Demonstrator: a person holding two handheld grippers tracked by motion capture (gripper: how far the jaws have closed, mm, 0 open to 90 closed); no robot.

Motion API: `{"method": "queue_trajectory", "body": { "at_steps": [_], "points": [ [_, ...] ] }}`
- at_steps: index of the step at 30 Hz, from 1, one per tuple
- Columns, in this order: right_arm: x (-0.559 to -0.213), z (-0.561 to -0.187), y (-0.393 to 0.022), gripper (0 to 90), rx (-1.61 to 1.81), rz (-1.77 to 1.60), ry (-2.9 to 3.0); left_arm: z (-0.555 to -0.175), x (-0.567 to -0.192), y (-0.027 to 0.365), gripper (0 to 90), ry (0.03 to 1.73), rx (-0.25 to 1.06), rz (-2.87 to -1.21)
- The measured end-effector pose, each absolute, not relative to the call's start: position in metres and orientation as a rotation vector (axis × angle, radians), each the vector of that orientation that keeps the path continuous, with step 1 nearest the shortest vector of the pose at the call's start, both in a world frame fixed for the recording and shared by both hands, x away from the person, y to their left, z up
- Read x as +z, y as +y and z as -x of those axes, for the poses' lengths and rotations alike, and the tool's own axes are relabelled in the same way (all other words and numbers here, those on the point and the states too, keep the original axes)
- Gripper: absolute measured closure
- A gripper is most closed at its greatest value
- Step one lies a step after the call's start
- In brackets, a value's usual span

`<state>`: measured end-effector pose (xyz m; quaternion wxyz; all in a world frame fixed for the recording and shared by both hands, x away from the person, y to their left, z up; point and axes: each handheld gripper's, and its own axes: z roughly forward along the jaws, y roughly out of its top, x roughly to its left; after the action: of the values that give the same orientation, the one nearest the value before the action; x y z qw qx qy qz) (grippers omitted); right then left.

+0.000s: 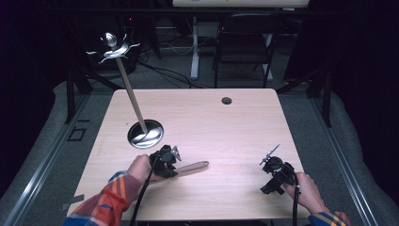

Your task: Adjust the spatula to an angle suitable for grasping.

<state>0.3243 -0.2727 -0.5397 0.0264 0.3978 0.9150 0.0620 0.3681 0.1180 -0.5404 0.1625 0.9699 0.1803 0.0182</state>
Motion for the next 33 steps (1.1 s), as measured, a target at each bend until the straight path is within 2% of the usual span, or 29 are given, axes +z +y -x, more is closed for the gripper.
{"method": "queue_trajectory", "body": {
  "at_steps": [8, 17, 33],
  "points": [
    [-0.541, -0.323, -0.272, 16.0, 0.212, -1.247, 2.816, -0.371, -0.539, 0.123, 76.5, 0.569, 0.069, -2.750],
    [-0.542, -0.323, -0.272, 16.0, 0.215, -1.252, 2.819, -0.384, -0.539, 0.140, 76.6, 0.815, 0.115, -2.696],
    [-0.542, -0.323, -0.272, 16.0, 0.203, -1.247, 2.822, -0.398, -0.545, 0.159, 75.2, 1.010, 0.115, -2.669]
  ]
}}
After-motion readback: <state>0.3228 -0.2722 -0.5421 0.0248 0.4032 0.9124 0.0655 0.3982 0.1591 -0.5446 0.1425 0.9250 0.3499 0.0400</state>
